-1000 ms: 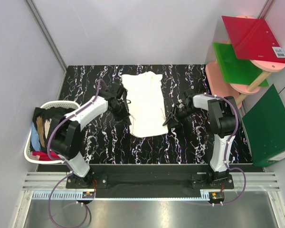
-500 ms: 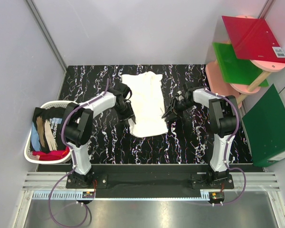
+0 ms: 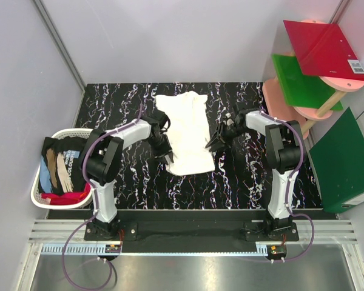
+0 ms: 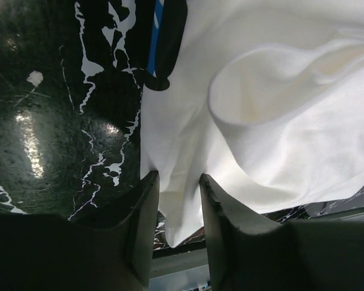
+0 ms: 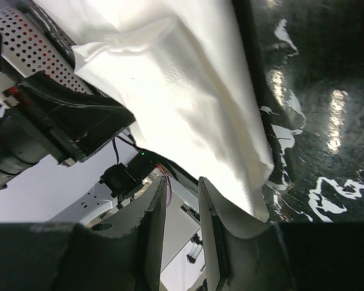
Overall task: Fold and stack the t-shirts
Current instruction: Fold the folded rectangular tshirt in 1/3 of the way
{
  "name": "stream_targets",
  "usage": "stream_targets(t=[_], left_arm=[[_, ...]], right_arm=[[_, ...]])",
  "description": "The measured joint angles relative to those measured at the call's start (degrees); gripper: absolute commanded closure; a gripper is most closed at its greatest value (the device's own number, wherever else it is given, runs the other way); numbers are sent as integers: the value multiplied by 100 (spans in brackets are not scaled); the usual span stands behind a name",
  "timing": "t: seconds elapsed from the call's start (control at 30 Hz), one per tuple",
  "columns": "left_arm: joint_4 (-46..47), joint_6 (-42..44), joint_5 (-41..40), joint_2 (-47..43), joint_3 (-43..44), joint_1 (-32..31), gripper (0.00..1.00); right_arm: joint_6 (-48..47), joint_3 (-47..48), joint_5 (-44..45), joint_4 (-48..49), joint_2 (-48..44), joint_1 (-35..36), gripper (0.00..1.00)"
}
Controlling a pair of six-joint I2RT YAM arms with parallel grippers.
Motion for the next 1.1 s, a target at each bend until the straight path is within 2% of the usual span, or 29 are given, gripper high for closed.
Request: stream_targets(t=[0.03,0.13,0.43,0.67,1.1], left_arm=[[15,-7,13,37,-13,-15,97],[70,-7,57,181,-22,-59,100],[96,-15,127,216,-22,-85,100],[109,-15,160,216,-33,-85,100],[313,-46,468,9,-448,-116,100]], right_arm=[[4,57,-39,31,13,0,80],[26,216,-103,76,44,0,92],[55,407,-293,260,87,0,94],[61,313,-356,304,490,0,95],[-20,-15,835,343,398,15,96]])
